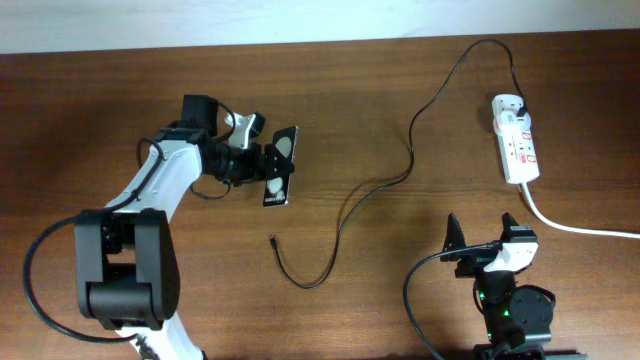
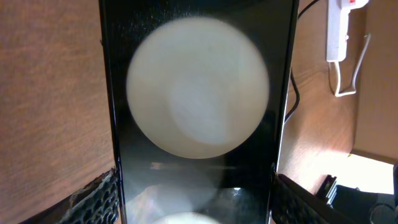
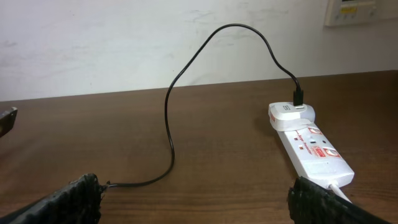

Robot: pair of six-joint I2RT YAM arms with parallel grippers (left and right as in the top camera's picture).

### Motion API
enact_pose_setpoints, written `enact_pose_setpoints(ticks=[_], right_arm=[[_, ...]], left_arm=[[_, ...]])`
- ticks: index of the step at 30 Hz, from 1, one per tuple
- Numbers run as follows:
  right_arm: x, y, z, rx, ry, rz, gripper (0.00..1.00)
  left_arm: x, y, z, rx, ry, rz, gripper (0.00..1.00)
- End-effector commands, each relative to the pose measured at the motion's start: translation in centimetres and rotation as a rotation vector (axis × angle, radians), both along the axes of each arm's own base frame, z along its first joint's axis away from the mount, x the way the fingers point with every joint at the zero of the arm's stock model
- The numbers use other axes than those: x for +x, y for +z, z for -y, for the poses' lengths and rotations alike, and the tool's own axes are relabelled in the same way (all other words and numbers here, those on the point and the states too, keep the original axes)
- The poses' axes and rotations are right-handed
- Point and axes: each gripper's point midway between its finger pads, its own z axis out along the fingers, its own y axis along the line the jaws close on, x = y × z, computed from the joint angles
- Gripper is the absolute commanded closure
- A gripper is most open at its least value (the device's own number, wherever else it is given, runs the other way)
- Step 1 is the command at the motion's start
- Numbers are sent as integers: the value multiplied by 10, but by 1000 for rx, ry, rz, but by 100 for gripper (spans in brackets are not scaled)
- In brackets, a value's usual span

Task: Plug charger to phone and switch on socket
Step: 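Lift the phone with the left gripper and tilt it upright, then move the right gripper toward the phone held by the left gripper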

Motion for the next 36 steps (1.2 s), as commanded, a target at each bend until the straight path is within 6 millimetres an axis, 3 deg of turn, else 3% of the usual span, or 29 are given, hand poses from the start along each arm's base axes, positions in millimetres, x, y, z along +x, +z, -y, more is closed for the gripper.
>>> enact_pose_setpoints(ticks=[1,9,11,17,21,27,29,33,36], right_arm=[[0,-3,0,3,-1,-7,2],[0,-3,0,3,-1,-7,1],[0,-1,15,-5,-87,-1,1],[0,-1,14,-3,-83,-1,1],[-2,0,-22,77,117,-1,1],[-6,4,-39,155,216,-17,1],[-11,20,-37,160,202,-37,1],[-15,82,-35,167,189,-51,1],[-8,124,-42,184,219,-185,1]], left_arm=[[0,16,6,-50,-35,68,29],[0,21,11,-90,-47,78,30],[0,21,11,-90,-47,78,30],[0,21,11,-90,-47,77,30],[0,21,11,-90,-47,79,30],[1,22,11,-90,-47,85,30],[1,22,11,-90,-47,85,30],[1,22,11,-90,-47,85,29],[1,22,11,-90,-47,85,29]])
